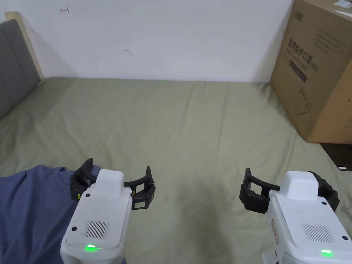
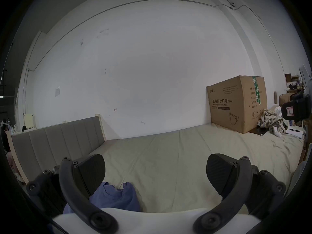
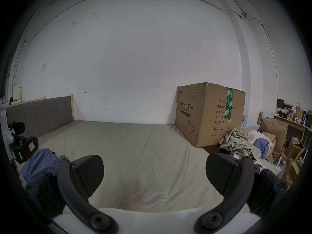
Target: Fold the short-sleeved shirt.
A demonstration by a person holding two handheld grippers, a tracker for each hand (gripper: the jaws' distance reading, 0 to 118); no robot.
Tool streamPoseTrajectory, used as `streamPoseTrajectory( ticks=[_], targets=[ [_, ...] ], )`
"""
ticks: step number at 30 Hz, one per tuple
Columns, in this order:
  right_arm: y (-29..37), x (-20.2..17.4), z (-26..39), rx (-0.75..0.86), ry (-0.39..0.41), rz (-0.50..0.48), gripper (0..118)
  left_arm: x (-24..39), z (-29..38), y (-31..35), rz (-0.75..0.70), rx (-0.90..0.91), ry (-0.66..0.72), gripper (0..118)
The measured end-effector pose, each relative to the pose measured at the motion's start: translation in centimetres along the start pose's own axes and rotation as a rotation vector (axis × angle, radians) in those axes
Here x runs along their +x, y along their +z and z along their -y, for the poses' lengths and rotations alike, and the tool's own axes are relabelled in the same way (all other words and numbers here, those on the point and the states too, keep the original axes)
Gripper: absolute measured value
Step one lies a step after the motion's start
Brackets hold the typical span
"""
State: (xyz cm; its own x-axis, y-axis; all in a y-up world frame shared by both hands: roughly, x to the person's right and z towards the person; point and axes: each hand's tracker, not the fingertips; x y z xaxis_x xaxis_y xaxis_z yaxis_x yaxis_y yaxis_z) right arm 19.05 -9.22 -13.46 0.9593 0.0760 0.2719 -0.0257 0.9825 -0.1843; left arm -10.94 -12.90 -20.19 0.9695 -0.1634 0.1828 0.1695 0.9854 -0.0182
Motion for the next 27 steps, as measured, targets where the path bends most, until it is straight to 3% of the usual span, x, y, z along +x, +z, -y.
streamPoseTrajectory(
  ticks=[27],
  targets=[
    [0.05, -0.26, -0.12, -0.006, 0.031, -0.002, 117, -0.17, -0.34, -0.16, -0.005, 0.002, -0.004, 118]
  ],
)
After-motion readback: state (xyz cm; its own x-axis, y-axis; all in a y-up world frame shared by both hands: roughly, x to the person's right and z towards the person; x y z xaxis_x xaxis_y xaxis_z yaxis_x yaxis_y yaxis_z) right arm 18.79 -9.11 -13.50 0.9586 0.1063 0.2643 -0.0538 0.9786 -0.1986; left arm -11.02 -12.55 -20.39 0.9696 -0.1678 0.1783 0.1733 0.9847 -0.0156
